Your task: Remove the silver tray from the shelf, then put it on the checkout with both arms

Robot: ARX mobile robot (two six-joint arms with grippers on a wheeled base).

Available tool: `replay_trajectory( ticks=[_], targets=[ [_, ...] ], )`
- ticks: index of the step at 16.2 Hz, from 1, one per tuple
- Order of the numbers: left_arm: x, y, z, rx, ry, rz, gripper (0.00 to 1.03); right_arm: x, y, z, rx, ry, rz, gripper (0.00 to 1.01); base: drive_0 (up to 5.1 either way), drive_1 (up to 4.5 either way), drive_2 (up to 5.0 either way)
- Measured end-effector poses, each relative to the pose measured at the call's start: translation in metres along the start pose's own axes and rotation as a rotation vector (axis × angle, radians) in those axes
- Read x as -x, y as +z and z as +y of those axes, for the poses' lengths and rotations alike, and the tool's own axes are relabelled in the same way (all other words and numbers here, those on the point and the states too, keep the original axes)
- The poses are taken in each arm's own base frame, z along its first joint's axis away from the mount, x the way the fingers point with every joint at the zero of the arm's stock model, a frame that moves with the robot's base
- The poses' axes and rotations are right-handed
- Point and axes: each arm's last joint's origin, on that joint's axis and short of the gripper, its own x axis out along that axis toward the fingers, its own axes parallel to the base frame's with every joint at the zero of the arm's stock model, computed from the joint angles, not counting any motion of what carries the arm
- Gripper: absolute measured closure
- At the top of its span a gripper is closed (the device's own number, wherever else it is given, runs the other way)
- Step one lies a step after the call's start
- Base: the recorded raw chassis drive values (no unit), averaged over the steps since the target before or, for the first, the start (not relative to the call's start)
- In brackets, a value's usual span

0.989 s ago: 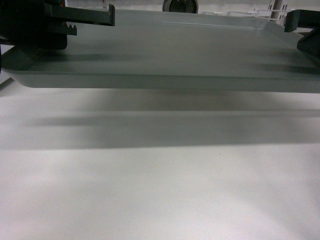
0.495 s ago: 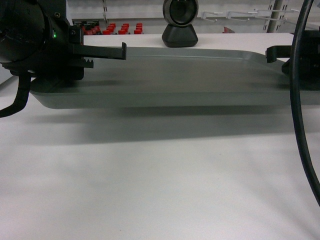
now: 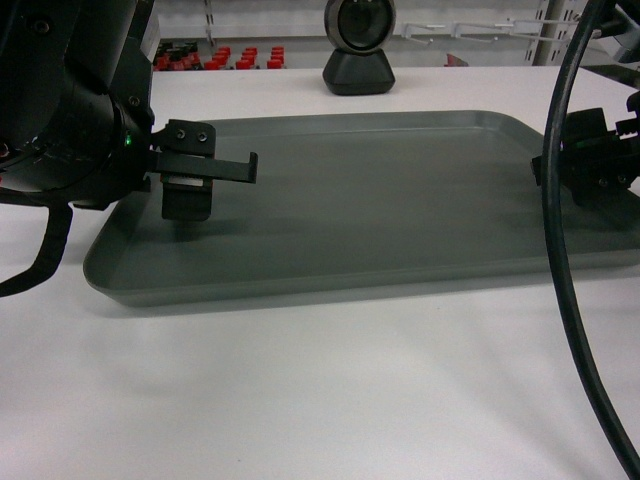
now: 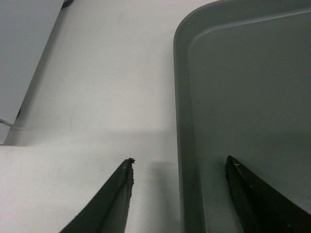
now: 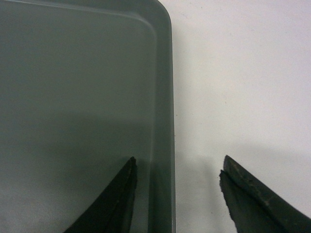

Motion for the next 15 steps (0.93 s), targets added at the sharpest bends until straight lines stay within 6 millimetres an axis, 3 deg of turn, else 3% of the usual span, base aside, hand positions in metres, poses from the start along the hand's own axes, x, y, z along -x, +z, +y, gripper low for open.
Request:
replay_trajectory(
  ticks=[5,7,15],
  targets=[
    [0.0000,0.0008,-0.0001,-0.008,-0.001,-0.008,0.04,0.0021,0.0009,-0.0010,-0.005,-0.001,0.001,0.12,0.0,0.00,0.0],
    [0.0002,0.0008,-0.0005,-0.008,-0.003,-0.009,0.06,0.0024,0.0009,-0.0023,-0.015,-0.002,0.001,0.01,0.0,0.00,0.0],
    [0.0037,0.0027,0.0012,0.003,-0.010,-0.022,0.05,0.0039,0.0012,-0.0014,-0.047,0.024,-0.006,0.03,0.0,0.00,0.0]
  ],
)
